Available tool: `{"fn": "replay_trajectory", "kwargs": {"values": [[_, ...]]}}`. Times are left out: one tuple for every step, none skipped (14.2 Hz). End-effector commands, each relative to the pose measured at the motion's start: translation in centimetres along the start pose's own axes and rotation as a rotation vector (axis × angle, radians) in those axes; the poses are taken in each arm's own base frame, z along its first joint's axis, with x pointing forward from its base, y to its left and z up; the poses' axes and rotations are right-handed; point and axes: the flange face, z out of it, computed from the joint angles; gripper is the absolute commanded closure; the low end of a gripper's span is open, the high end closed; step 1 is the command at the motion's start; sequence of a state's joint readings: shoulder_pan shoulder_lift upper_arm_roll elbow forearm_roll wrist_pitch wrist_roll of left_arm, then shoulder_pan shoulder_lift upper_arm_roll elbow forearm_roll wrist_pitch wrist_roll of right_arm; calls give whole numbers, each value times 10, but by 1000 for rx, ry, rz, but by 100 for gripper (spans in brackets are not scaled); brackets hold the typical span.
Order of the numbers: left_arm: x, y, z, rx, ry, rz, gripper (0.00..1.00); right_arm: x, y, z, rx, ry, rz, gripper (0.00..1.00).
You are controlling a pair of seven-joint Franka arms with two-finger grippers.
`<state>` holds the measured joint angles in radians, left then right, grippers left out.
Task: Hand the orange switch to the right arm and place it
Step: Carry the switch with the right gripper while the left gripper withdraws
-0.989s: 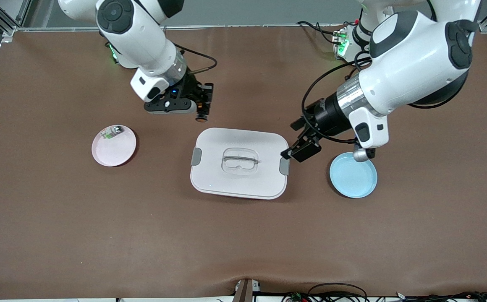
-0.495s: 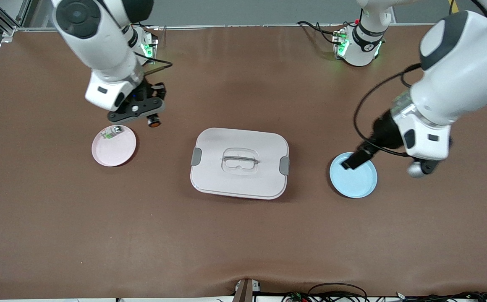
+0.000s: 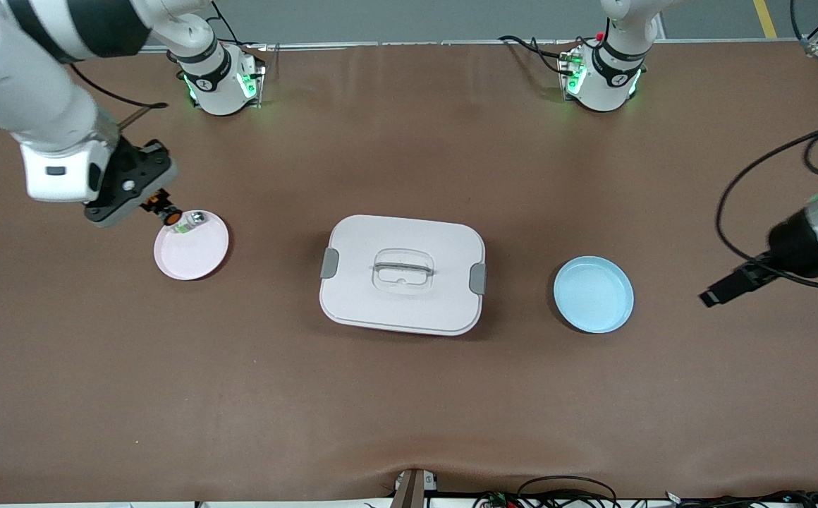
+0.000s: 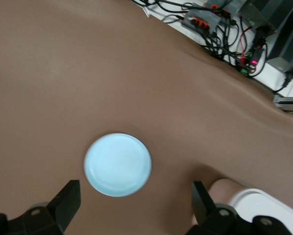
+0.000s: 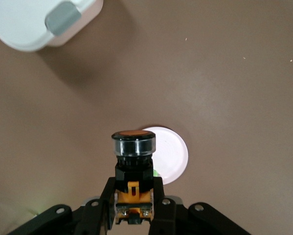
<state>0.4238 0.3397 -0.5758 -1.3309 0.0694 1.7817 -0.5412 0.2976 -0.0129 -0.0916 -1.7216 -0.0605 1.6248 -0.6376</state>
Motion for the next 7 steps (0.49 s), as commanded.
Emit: {"fn": "replay_trajectory", "kwargs": {"values": [[-2, -16, -8, 53, -9, 87, 0, -43, 16, 21, 1, -10, -77, 100], [-3, -20, -9, 76, -19, 122, 0, -57, 23, 31, -8, 6, -112, 100], [-3, -30, -17, 98, -15, 147, 0, -71, 31, 45, -18, 22, -159, 100], [-7, -33, -37, 113, 19, 196, 0, -82, 39, 62, -31, 36, -209, 100], [-6, -45, -51, 133, 43, 231, 0, -89, 45, 82, -41, 45, -250, 100], [-9, -50, -58, 150, 48, 265, 0, -97, 52, 98, -58, 57, -285, 100], [-12, -58, -66, 169, 35, 276, 0, -103, 57, 118, -76, 70, -329, 100]]}}
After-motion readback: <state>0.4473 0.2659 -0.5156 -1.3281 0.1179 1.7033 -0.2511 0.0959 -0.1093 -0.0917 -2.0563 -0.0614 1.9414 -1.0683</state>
